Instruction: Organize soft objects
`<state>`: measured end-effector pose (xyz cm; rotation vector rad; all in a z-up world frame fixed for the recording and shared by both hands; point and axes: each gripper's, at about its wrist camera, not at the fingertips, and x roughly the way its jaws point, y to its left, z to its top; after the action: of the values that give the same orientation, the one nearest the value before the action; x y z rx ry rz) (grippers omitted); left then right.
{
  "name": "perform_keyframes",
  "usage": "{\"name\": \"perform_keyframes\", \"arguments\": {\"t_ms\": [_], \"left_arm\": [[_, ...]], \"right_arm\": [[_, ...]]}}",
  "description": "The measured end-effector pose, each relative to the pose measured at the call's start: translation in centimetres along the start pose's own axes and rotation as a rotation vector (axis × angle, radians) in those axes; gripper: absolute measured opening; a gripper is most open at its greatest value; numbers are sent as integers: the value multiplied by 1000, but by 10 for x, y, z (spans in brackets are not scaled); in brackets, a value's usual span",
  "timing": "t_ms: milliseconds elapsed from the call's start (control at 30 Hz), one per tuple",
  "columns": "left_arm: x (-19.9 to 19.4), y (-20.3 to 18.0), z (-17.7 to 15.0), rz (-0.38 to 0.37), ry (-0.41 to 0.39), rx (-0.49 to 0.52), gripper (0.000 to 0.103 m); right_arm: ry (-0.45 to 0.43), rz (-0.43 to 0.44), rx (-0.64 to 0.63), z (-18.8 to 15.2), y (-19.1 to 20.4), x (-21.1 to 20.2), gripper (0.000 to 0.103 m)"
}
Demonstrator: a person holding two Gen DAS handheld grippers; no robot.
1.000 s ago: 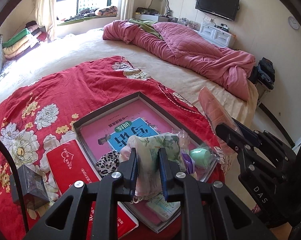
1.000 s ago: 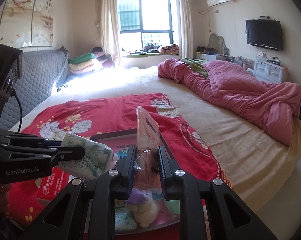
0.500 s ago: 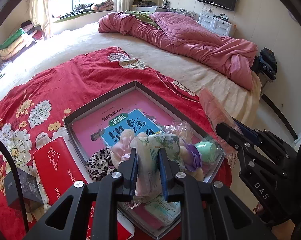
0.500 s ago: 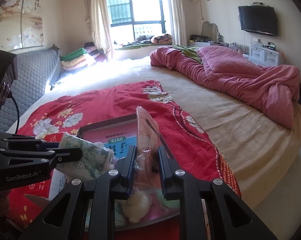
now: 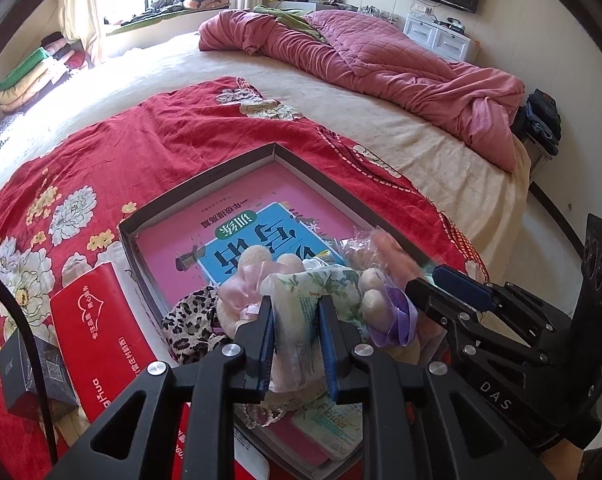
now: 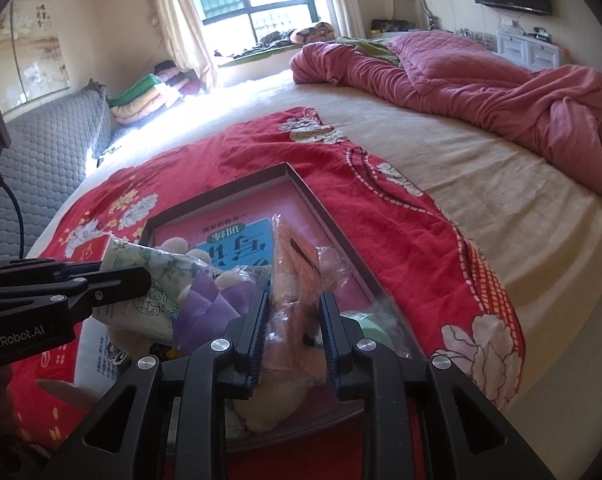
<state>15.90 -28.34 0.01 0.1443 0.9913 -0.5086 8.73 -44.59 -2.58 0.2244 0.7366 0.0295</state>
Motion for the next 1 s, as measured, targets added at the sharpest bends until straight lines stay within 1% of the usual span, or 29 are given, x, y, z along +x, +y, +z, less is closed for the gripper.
{"name": "perform_keyframes", "arguments": {"t_ms": [33, 100, 167, 200, 300, 333, 367, 433, 467, 533, 633, 733, 900, 1000], "left_arm": [[0, 1, 1, 1, 0, -6, 21], [1, 4, 1, 3, -1, -16, 22], [0, 6, 1, 4, 0, -22, 24], [-1, 7, 1, 9, 0, -23, 25], [-4, 8, 2, 14, -8, -20, 32], [-5, 8, 2, 14, -7, -19, 38], [-5, 9, 2, 15, -4, -17, 41], [-8, 10, 1, 19, -5, -17, 43], [-10, 10, 1, 23, -8, -18, 45], [-15, 11, 0, 30, -17, -19, 50], [-28, 13, -1, 35, -40, -17, 53], [-44, 16, -4, 37, -64, -24, 54], [-67, 25, -10, 63, -93, -27, 55], [-81, 31, -15, 71, -111, -36, 57]], "right_arm": [[-6, 9, 13, 0, -1, -1, 41], [-17, 33, 38, 1, -4, -5, 43], [-25, 36, 49, 2, -4, -7, 51], [-28, 37, 48, 2, -3, -9, 52], [-41, 38, 51, 4, -2, -14, 53], [-47, 38, 51, 4, -1, -17, 54], [-58, 34, 53, 6, 0, -20, 56], [-79, 38, 53, 8, 3, -28, 60], [-87, 36, 51, 10, 5, -31, 64], [-106, 26, 46, 12, 9, -39, 67], [-109, 22, 41, 15, 17, -47, 73], [-122, 16, 55, 15, 27, -58, 74], [-164, 35, 101, 14, 45, -79, 76], [-205, 10, 90, 17, 60, -93, 76]]}}
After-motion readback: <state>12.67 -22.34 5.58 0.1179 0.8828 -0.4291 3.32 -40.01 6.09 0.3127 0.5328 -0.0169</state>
